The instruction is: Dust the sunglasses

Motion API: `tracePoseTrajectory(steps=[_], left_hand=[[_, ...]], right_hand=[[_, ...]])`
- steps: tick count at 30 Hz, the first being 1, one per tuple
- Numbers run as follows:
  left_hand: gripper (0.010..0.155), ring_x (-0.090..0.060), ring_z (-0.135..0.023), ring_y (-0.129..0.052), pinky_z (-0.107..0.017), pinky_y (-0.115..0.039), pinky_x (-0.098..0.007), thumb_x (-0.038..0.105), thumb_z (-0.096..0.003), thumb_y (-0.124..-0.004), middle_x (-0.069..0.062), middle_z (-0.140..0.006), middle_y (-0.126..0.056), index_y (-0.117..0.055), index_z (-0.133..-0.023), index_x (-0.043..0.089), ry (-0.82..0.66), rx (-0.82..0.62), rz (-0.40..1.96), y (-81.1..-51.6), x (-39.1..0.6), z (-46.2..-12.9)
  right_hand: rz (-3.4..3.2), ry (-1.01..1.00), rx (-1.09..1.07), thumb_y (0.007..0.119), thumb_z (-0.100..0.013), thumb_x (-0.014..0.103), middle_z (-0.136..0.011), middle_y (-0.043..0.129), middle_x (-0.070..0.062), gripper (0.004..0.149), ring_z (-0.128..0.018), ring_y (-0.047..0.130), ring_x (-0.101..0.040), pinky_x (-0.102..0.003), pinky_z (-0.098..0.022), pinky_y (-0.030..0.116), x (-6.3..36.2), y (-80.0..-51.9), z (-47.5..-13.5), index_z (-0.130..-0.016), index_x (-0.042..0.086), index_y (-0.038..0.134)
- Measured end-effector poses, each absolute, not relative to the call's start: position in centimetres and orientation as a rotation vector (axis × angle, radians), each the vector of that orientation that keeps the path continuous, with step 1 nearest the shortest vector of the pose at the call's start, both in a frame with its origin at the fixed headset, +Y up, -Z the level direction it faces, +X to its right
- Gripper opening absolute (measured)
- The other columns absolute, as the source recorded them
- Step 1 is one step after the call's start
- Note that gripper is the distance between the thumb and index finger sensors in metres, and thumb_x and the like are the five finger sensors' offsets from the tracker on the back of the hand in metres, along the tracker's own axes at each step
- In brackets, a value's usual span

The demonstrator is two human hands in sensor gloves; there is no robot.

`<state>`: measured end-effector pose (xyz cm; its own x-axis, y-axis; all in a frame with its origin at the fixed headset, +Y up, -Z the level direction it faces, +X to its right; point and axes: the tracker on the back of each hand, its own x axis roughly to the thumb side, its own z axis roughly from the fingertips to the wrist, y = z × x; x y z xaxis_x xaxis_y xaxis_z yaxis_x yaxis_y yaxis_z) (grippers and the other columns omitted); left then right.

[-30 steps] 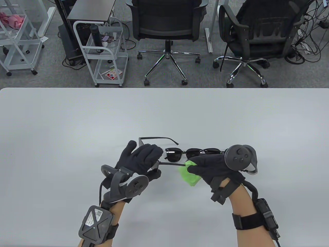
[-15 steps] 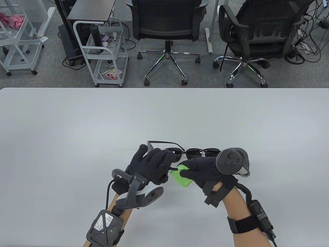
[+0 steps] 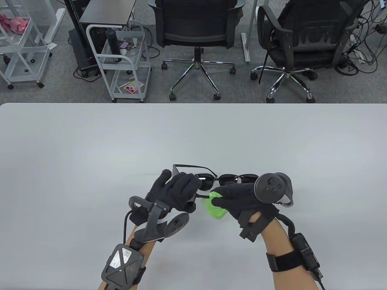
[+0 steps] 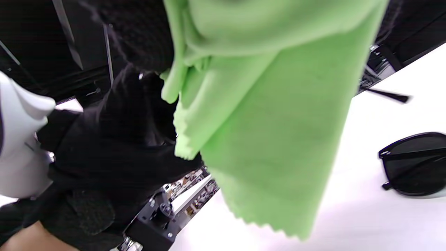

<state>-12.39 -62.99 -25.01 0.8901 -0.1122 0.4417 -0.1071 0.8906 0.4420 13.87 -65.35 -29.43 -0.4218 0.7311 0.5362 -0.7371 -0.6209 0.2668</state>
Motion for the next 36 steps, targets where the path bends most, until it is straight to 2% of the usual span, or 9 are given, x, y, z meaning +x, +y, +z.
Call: tracePoseTrajectory(steps=[6, 9, 11, 13, 14, 18, 24, 29, 36], left_hand=[[0.088, -0.002, -0.094, -0.096, -0.079, -0.069, -0.041, 0.07, -0.0206, -0.091, 0.025, -0.102, -0.075, -0.056, -0.098, 0.049, -0.453, 0.401, 0.105, -63.4, -13.6, -25.8], [0.09, -0.002, -0.092, -0.097, -0.08, -0.068, -0.042, 0.072, -0.0214, -0.087, 0.023, -0.101, -0.075, -0.053, -0.101, 0.046, -0.475, 0.343, 0.174, -63.3, -14.0, -25.9], [0.092, -0.004, -0.089, -0.1, -0.08, -0.067, -0.043, 0.074, -0.0215, -0.085, 0.021, -0.1, -0.078, -0.054, -0.102, 0.043, -0.47, 0.293, 0.252, -63.4, -14.4, -26.2], [0.095, -0.006, -0.083, -0.103, -0.079, -0.068, -0.044, 0.076, -0.0228, -0.082, 0.02, -0.098, -0.081, -0.052, -0.105, 0.039, -0.454, 0.214, 0.327, -63.7, -14.7, -26.8], [0.097, -0.007, -0.079, -0.105, -0.078, -0.068, -0.045, 0.077, -0.0236, -0.08, 0.018, -0.098, -0.082, -0.05, -0.106, 0.037, -0.44, 0.16, 0.392, -64.0, -15.0, -27.1], [0.099, -0.009, -0.063, -0.112, -0.072, -0.075, -0.044, 0.08, -0.0277, -0.075, 0.012, -0.091, -0.089, -0.044, -0.108, 0.03, -0.329, 0.055, 0.566, -64.9, -16.0, -27.9], [0.1, -0.012, -0.048, -0.117, -0.064, -0.081, -0.043, 0.079, -0.0317, -0.073, 0.004, -0.086, -0.093, -0.042, -0.107, 0.021, -0.145, -0.096, 0.844, -66.4, -17.8, -28.6], [0.1, -0.012, -0.044, -0.118, -0.062, -0.082, -0.043, 0.079, -0.0332, -0.072, 0.001, -0.086, -0.093, -0.04, -0.107, 0.019, -0.096, -0.162, 0.95, -67.5, -18.4, -28.9], [0.1, -0.011, -0.045, -0.118, -0.063, -0.082, -0.042, 0.079, -0.0342, -0.07, 0.002, -0.088, -0.09, -0.036, -0.107, 0.02, -0.064, -0.129, 1.035, -67.5, -19.3, -29.1]], right_hand=[[2.045, -0.037, 0.698, 0.084, -0.044, 0.041, -0.056, 0.108, -0.008, 0.044, -0.04, 0.107, -0.027, -0.066, -0.057, 0.07, 15.6, -65.8, -29.8, -0.073, 0.009, 0.097], [2.013, -0.087, 0.645, 0.083, -0.046, 0.041, -0.071, 0.106, -0.009, 0.048, -0.056, 0.107, -0.034, -0.068, -0.058, 0.067, 16.0, -65.8, -29.7, -0.081, 0.009, 0.092], [1.981, -0.205, 0.577, 0.083, -0.047, 0.041, -0.081, 0.102, -0.01, 0.049, -0.066, 0.103, -0.038, -0.069, -0.058, 0.065, 16.6, -65.5, -29.4, -0.085, 0.011, 0.089], [1.945, -0.357, 0.522, 0.084, -0.047, 0.041, -0.084, 0.1, -0.009, 0.05, -0.071, 0.101, -0.039, -0.069, -0.059, 0.065, 17.0, -64.8, -28.9, -0.086, 0.012, 0.088], [1.912, -0.479, 0.494, 0.083, -0.047, 0.042, -0.084, 0.1, -0.009, 0.049, -0.072, 0.1, -0.039, -0.069, -0.059, 0.066, 17.2, -64.1, -28.2, -0.086, 0.012, 0.088], [1.93, -0.614, 0.559, 0.083, -0.047, 0.043, -0.085, 0.1, -0.007, 0.05, -0.073, 0.1, -0.036, -0.068, -0.06, 0.066, 16.4, -62.4, -26.8, -0.087, 0.014, 0.087], [2.19, -0.571, 0.808, 0.084, -0.046, 0.042, -0.083, 0.101, -0.008, 0.049, -0.07, 0.102, -0.037, -0.068, -0.06, 0.067, 11.3, -62.5, -25.5, -0.085, 0.013, 0.089], [2.389, -0.496, 0.969, 0.085, -0.045, 0.042, -0.08, 0.103, -0.009, 0.049, -0.069, 0.103, -0.037, -0.068, -0.059, 0.067, 7.7, -64.2, -24.9, -0.083, 0.013, 0.091], [2.478, -0.124, 1.241, 0.084, -0.045, 0.041, -0.083, 0.101, -0.009, 0.05, -0.076, 0.098, -0.039, -0.07, -0.06, 0.063, 4.6, -66.0, -24.6, -0.085, 0.012, 0.089]])
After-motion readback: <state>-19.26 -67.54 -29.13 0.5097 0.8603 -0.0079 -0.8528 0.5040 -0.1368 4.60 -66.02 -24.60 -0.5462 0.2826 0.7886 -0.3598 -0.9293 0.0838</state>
